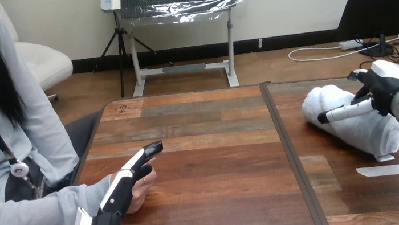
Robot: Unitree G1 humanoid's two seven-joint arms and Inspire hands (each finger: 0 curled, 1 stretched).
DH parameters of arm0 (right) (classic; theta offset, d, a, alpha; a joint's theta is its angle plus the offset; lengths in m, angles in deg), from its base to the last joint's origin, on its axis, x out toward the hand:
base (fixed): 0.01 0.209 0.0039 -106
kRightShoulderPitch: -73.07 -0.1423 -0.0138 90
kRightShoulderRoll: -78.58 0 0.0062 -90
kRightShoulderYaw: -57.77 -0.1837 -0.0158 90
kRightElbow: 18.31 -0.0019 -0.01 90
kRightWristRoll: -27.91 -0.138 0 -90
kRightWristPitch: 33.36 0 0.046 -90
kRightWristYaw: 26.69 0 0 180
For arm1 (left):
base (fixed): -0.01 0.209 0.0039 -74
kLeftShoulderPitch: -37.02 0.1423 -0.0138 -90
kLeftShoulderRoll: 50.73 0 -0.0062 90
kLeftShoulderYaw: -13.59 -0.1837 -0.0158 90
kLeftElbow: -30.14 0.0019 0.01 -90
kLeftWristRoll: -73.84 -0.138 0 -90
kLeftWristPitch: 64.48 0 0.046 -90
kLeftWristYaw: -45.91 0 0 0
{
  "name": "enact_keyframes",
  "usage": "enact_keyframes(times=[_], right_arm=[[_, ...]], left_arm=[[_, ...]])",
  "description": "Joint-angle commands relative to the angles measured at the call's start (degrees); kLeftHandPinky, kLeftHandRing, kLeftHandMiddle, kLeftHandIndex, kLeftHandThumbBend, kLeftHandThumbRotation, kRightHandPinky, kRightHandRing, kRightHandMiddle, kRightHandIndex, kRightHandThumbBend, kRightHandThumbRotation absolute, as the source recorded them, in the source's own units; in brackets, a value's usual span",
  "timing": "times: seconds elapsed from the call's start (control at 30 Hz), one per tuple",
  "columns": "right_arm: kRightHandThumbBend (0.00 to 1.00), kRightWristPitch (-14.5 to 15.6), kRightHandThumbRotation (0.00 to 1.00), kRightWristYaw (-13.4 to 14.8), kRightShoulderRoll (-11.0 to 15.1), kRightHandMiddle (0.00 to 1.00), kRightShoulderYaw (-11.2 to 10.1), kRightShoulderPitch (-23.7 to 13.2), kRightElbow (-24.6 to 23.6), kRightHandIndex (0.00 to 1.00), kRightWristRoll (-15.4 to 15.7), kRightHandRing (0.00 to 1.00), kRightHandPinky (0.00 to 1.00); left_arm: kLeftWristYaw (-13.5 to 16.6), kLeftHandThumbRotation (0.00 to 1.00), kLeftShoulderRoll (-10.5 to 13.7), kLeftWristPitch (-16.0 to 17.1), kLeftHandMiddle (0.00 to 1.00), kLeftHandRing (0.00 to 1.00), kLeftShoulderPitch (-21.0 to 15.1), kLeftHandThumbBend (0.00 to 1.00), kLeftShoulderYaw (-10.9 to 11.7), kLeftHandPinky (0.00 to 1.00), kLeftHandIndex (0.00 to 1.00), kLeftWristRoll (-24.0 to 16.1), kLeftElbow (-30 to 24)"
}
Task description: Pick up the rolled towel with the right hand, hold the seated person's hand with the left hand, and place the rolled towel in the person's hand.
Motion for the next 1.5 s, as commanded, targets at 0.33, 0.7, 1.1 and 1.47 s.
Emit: enact_keyframes(times=[0.33,0.7,1.1,1.47], right_arm=[[1.0,0.35,0.47,1.87,-3.17,0.81,1.58,1.78,0.33,0.9,1.34,0.81,0.73],[0.98,0.74,0.49,0.84,-4.56,0.8,0.17,2.28,0.23,0.91,-0.3,0.79,0.62],[0.9,-1.21,0.49,-0.86,-5.8,0.85,-0.59,2.38,-0.42,0.91,-1.94,0.84,0.68],[0.9,-2.65,0.54,-2.4,-6.4,0.78,-0.37,3.32,-1.05,0.91,-2.66,0.73,0.57]], left_arm=[[-0.54,0.86,0.82,0.79,0.86,0.88,-0.74,1.0,0.14,0.84,0.82,0.5,-3.75],[-0.98,0.85,1.35,1.04,0.85,0.86,-0.92,1.0,0.16,0.81,0.82,0.46,-4.29],[-1.16,0.83,1.24,-0.08,0.85,0.87,-1.59,0.99,-0.15,0.82,0.81,1.01,-4.16],[-1.35,0.82,0.6,-0.02,0.85,0.87,-3.32,0.99,-1.14,0.85,0.81,1.12,-2.38]])
